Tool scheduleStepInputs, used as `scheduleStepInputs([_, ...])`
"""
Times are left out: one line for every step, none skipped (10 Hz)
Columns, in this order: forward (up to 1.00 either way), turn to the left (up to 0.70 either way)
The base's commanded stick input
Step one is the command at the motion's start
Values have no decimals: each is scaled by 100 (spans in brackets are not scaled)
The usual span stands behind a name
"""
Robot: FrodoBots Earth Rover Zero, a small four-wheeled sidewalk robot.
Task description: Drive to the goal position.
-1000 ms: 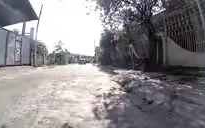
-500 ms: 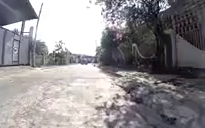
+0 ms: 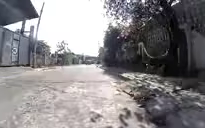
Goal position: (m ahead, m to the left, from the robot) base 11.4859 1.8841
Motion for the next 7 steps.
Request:
scheduleStepInputs([100,0])
scheduleStepInputs([100,0])
scheduleStepInputs([100,0])
scheduleStepInputs([100,0])
scheduleStepInputs([100,-1])
scheduleStepInputs([100,-1])
scheduleStepInputs([100,0])
